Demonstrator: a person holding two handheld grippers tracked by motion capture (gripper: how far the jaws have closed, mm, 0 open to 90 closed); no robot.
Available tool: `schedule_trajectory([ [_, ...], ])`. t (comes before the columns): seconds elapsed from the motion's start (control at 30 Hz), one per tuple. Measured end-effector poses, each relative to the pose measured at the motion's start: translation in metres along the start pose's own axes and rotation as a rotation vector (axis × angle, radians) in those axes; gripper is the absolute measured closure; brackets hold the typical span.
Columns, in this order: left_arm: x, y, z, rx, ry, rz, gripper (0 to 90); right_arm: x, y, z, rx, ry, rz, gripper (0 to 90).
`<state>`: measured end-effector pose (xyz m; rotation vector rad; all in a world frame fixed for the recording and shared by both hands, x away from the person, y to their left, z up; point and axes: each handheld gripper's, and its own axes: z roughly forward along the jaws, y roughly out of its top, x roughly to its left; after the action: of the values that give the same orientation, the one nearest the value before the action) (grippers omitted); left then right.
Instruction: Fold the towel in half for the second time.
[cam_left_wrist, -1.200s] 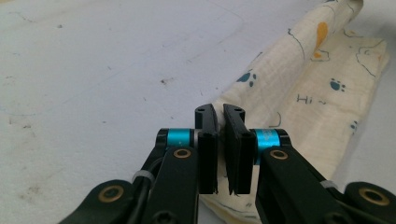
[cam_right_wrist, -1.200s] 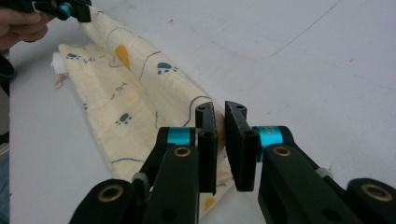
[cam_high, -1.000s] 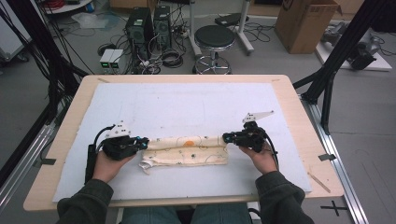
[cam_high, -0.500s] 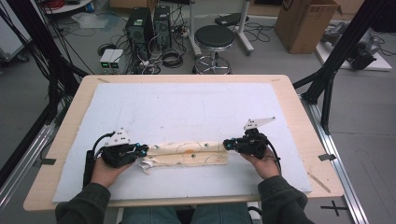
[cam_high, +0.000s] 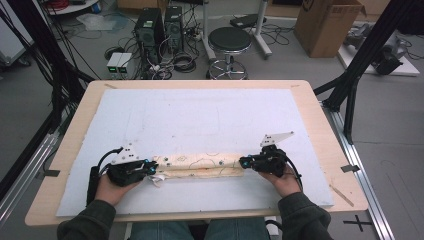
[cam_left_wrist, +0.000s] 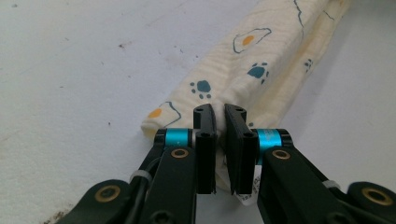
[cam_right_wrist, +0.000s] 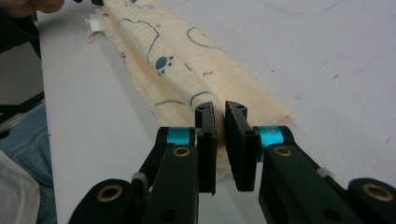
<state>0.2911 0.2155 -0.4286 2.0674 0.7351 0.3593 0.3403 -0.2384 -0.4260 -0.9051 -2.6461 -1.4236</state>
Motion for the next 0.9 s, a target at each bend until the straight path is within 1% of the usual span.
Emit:
schedule_trajectory([
  [0.33,-0.004,-0.005,-0.001,0.015,-0.011,0.011,81.4,0.006,-0.008,0.0,0.038,0.013,-0.014,82.8],
  [0.43,-0.005,-0.006,-0.002,0.016,-0.011,0.008,80.1,0.008,-0.011,0.002,0.052,0.02,-0.008,82.8],
  [0.5,-0.006,-0.007,-0.002,0.016,-0.019,0.007,78.0,0.008,-0.013,0.003,0.06,0.022,-0.011,82.8],
  [0.53,-0.006,-0.007,-0.002,0.015,-0.024,0.002,76.7,0.009,-0.014,0.003,0.067,0.026,-0.005,82.2],
  [0.63,-0.006,-0.006,-0.005,0.013,-0.037,0.0,69.6,0.009,-0.015,0.003,0.062,0.032,-0.002,77.5],
  [0.67,-0.006,-0.005,-0.007,0.003,-0.039,-0.008,67.1,0.009,-0.014,0.002,0.057,0.033,-0.001,75.7],
  [0.7,-0.006,-0.004,-0.009,-0.004,-0.044,-0.008,65.1,0.009,-0.014,0.002,0.046,0.03,-0.008,73.2],
  [0.77,-0.006,-0.003,-0.013,-0.014,-0.048,-0.009,60.3,0.01,-0.012,-0.001,0.036,0.036,-0.002,68.0],
  [0.83,-0.007,-0.002,-0.016,-0.032,-0.048,-0.009,56.7,0.011,-0.011,-0.005,0.016,0.036,-0.006,65.1],
  [0.9,-0.007,-0.001,-0.019,-0.039,-0.05,-0.01,53.7,0.012,-0.009,-0.008,-0.002,0.045,-0.008,61.9],
])
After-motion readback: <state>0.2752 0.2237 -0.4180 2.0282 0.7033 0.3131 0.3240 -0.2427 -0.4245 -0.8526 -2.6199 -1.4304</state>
